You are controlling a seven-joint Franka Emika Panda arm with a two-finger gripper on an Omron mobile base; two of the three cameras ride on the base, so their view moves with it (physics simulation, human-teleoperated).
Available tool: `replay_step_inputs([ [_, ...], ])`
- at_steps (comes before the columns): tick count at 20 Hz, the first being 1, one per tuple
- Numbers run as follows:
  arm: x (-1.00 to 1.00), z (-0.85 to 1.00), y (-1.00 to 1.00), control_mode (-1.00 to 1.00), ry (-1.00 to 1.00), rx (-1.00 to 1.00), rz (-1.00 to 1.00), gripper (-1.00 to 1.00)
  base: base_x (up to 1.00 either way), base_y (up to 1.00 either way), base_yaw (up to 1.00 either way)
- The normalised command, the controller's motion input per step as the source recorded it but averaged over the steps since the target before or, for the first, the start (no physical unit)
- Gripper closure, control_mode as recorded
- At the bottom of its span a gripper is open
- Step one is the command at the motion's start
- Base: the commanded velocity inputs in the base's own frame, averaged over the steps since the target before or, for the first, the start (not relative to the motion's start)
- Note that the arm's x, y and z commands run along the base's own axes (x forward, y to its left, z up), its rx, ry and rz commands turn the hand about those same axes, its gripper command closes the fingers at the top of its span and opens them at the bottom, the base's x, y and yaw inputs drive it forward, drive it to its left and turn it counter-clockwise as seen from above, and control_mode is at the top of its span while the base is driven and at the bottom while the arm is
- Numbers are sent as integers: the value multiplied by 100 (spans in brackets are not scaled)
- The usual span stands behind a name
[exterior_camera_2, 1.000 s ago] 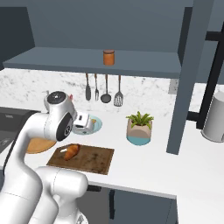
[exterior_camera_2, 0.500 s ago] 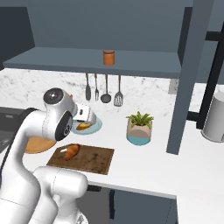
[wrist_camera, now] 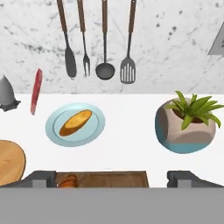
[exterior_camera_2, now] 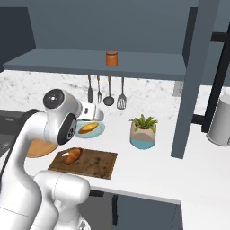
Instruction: From the different types of pastries on the counter, select a croissant and place it on the cutting board. Then retrieve a jar of jam from the cabinet and place it alongside the croissant on the cutting board.
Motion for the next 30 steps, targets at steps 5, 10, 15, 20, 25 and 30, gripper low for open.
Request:
replay_step_inputs([
  [5, 0, 26, -32, -100, -1, -4, -4, -100, 0, 0, 0],
  [10, 0, 44, -32, -100, 0, -2, 0, -100, 0, 0, 0],
  [15, 0, 67, -32, -100, 0, 8, 3, -100, 0, 0, 0],
  [20, 0, 56, -31, -100, 0, 9, 14, -100, 0, 0, 0],
  [25, 0, 43, -10, -100, 0, 1, 14, -100, 0, 0, 0],
  [30, 0, 36, 5, -100, -5, -14, 10, -100, 0, 0, 0],
])
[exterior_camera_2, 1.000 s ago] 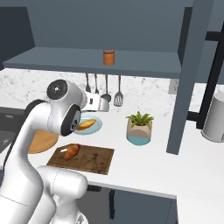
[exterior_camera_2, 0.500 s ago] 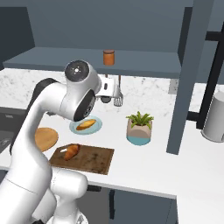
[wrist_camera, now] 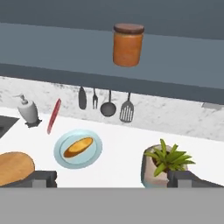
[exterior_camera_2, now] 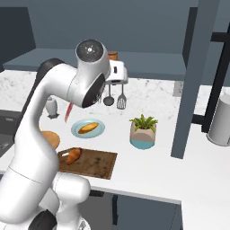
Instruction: From the different types of pastries on the counter, select a croissant and place it on the cutting board. Then retrieve a jar of jam from the cabinet and place it alongside the croissant on the cutting board.
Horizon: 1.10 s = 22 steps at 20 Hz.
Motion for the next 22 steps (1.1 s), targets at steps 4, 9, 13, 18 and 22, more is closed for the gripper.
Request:
replay_step_inputs([
  [4, 0, 40, 8, -100, -8, -19, 6, -100, 0, 0, 0],
  [9, 0, 39, 0, -100, -16, -20, 4, -100, 0, 0, 0],
  [13, 0, 13, 0, -100, -17, -11, 4, -100, 0, 0, 0],
  [18, 29, 0, 0, -100, -9, -1, 5, -100, 0, 0, 0],
  [22, 39, 0, 4, -100, 0, 0, 1, -100, 0, 0, 0],
])
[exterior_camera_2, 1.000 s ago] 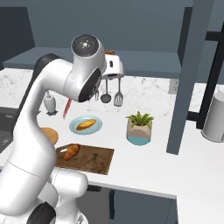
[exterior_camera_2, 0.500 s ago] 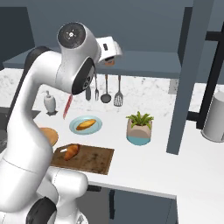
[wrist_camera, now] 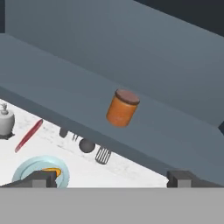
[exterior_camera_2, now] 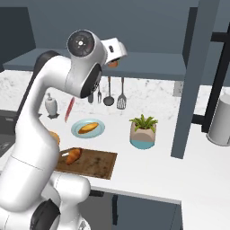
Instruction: From the different types of pastries on the counter, select a croissant and place it on the cutting board. Then retrieve a jar of jam from the cabinet and place it alongside the croissant on the cutting board.
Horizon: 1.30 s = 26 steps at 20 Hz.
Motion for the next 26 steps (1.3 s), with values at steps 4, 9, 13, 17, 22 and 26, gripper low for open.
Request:
replay_step_inputs([
  [4, 42, 2, 1, -100, 3, 0, 0, -100, 0, 0, 0],
  [9, 34, 18, 0, -100, 9, 7, 0, -100, 0, 0, 0],
  [13, 28, 24, 0, -100, 14, 15, 0, -100, 0, 0, 0],
  [17, 20, 25, 0, -100, 10, 19, 1, -100, 0, 0, 0],
  [22, 8, 2, 1, -100, 1, 1, 0, -100, 0, 0, 0],
  [26, 0, -6, 10, -100, -2, -4, 0, -100, 0, 0, 0],
])
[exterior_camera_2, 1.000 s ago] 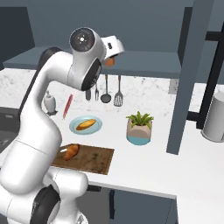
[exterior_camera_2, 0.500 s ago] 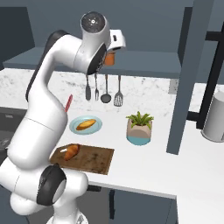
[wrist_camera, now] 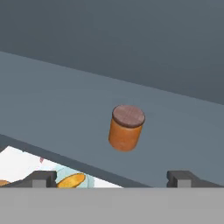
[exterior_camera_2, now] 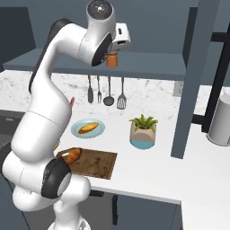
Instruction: From the different types of pastries on the counter, select a croissant and place it on the cutting board. Then retrieve a jar of jam from the cabinet and place it alongside the croissant on the cutting board.
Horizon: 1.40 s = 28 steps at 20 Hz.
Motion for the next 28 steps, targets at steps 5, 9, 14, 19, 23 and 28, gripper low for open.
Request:
replay_step_inputs([
  [5, 0, -14, 18, -100, -12, -10, 0, -100, 0, 0, 0],
  [9, 2, -13, 10, -100, -11, -6, 0, -100, 0, 0, 0],
  [14, 17, -22, 2, -100, -8, -3, 0, -100, 0, 0, 0],
  [19, 30, -11, 0, -100, -1, 0, 0, -100, 0, 0, 0],
  [23, 36, -1, 0, -100, 0, 0, 0, -100, 0, 0, 0],
  [28, 46, 0, 0, -100, 2, 0, 0, -100, 0, 0, 0],
])
